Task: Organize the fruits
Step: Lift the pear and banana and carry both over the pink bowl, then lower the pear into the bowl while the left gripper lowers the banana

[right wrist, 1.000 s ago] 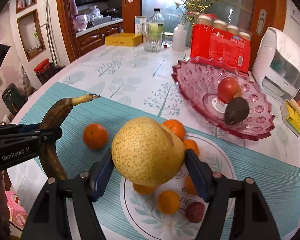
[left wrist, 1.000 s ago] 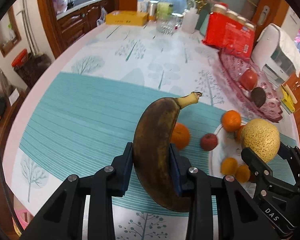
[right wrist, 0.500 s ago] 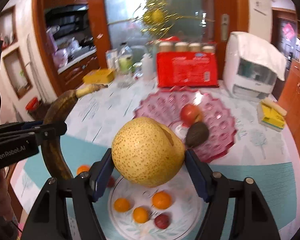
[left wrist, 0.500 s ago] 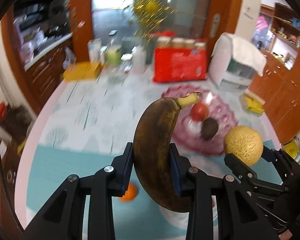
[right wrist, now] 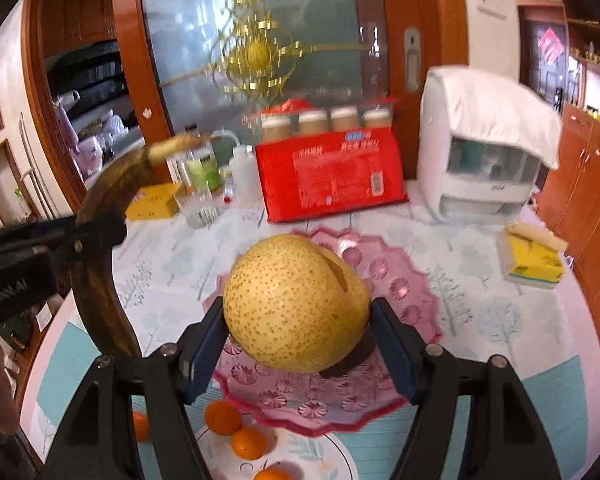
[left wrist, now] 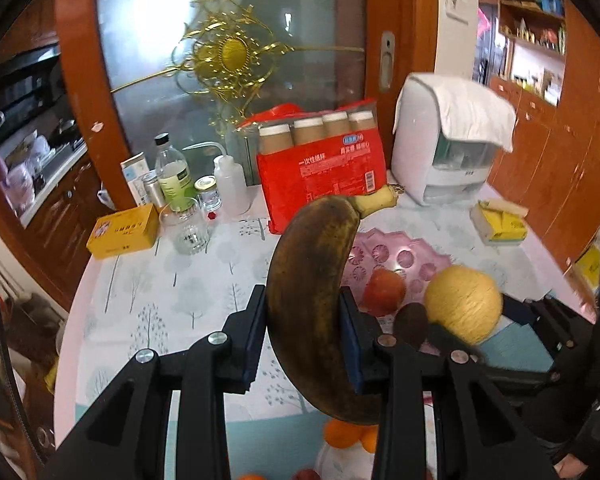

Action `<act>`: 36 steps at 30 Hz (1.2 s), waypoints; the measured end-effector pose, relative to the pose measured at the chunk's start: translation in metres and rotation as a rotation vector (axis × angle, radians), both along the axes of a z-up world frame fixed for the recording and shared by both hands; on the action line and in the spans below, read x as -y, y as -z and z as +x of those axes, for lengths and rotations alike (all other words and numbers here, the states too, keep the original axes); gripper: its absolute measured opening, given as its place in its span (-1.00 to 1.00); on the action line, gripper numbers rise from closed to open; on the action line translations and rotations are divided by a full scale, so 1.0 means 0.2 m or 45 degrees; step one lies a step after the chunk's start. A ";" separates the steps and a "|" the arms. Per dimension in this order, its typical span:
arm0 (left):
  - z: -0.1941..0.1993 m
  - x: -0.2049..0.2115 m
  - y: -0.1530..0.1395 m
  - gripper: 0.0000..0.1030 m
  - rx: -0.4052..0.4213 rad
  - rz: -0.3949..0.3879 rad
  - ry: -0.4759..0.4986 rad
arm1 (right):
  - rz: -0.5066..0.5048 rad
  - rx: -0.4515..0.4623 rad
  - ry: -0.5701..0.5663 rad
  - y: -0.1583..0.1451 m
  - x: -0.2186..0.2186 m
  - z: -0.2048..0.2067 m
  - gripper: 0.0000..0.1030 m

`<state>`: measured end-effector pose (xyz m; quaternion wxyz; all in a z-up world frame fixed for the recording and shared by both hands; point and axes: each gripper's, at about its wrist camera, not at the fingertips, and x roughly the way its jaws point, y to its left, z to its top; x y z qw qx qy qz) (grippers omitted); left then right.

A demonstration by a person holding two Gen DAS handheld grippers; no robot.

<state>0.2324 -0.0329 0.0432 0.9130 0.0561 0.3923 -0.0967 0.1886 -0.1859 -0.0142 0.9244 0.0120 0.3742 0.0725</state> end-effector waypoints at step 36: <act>0.27 0.10 0.60 -0.36 -0.270 0.176 0.103 | 0.059 -0.224 0.172 0.47 0.04 0.05 0.53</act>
